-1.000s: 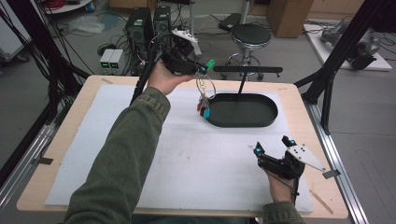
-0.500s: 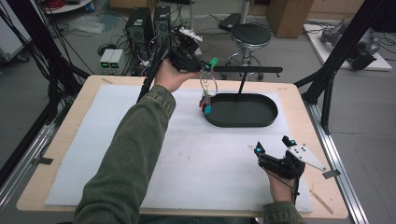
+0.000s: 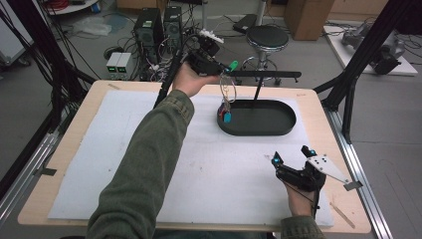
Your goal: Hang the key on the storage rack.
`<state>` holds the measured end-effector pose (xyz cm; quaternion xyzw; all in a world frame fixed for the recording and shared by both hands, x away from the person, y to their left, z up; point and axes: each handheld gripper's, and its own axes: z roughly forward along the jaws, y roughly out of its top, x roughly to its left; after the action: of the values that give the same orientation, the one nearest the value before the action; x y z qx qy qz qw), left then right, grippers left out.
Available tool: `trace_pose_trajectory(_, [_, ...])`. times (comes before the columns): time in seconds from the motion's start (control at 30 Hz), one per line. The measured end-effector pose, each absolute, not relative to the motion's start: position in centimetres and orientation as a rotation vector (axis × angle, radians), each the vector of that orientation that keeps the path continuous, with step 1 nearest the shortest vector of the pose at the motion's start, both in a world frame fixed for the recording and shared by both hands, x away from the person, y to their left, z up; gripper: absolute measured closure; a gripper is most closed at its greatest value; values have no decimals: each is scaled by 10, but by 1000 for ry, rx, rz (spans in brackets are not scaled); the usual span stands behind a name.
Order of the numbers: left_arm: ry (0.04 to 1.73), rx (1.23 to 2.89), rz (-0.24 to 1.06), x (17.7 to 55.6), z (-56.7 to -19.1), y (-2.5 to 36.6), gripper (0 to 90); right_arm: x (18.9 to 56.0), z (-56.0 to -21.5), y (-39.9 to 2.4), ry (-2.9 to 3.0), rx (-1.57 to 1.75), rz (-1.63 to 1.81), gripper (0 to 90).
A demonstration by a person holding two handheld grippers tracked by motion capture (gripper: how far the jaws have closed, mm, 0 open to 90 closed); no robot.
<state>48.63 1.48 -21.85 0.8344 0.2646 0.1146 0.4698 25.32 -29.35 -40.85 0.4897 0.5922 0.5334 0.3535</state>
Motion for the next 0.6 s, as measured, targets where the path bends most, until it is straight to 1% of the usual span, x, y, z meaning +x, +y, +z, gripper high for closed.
trace_pose_trajectory(0.43, [677, 2019, 266, 501, -227, 8, 849, 251, -409, -296, 1523, 1271, 1384, 5])
trace_pose_trajectory(0.6, [674, 2033, 276, 504, -229, 1, 849, 251, -409, -296, 1525, 1267, 1383, 5])
